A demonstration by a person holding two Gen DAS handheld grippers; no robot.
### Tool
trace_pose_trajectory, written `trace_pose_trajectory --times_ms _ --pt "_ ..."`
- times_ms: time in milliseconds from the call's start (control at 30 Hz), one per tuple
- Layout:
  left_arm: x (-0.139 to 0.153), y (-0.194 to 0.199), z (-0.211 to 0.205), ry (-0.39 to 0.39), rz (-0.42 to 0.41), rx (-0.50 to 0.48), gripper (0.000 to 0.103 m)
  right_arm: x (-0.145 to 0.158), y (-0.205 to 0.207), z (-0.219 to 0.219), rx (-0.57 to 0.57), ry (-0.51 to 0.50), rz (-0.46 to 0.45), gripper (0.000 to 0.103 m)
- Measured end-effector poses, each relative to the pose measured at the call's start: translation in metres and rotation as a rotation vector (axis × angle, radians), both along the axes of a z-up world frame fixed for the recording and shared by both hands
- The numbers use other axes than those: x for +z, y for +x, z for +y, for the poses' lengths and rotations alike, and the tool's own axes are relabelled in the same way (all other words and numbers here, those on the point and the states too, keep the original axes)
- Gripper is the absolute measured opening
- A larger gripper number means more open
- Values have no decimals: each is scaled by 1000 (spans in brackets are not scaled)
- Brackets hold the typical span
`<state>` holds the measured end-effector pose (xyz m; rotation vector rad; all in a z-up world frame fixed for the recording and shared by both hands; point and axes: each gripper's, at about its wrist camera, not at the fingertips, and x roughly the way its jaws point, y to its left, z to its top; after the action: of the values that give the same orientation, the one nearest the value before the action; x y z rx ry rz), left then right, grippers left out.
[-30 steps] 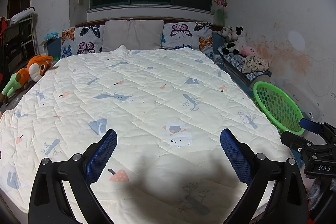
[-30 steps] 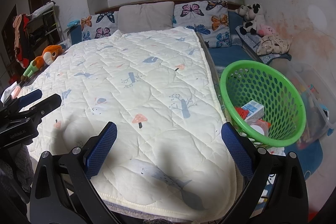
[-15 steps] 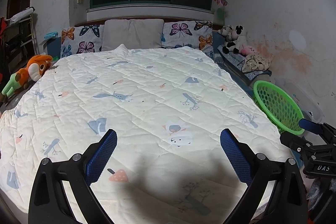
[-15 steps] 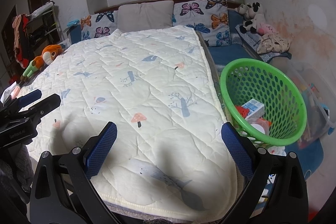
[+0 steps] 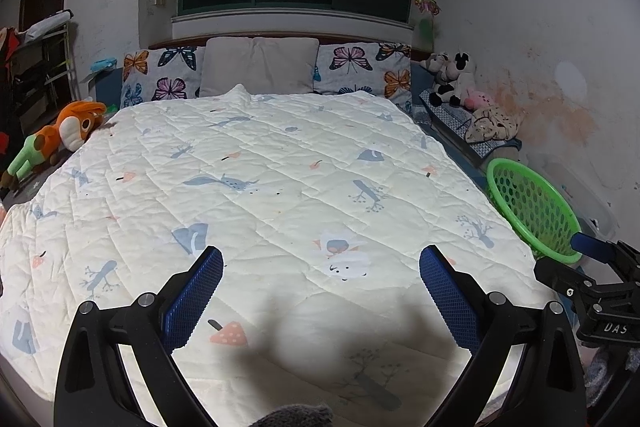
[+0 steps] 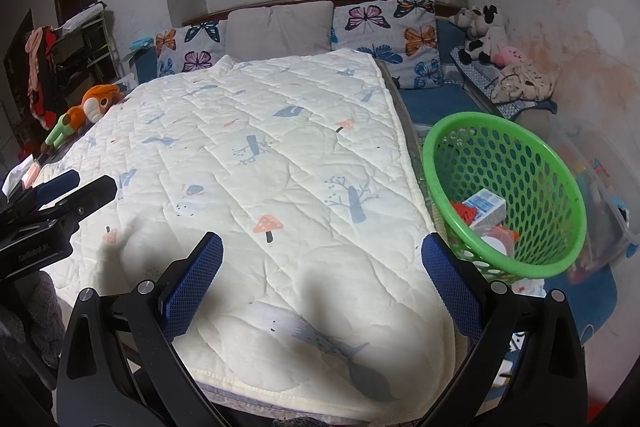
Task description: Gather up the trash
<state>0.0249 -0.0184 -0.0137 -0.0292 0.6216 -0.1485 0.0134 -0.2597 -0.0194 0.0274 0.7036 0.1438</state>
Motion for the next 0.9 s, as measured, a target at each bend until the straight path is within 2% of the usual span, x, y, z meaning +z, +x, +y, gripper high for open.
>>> trace_pose_trajectory --times_ms 300,667,900 --pt "4 -5 -2 8 -34 9 95 2 -1 1 3 2 -4 99" --pt "4 -2 0 28 -8 29 96 2 -1 1 1 3 -6 99" --pt "6 -4 0 25 -20 27 96 3 -1 1 0 2 -6 99"
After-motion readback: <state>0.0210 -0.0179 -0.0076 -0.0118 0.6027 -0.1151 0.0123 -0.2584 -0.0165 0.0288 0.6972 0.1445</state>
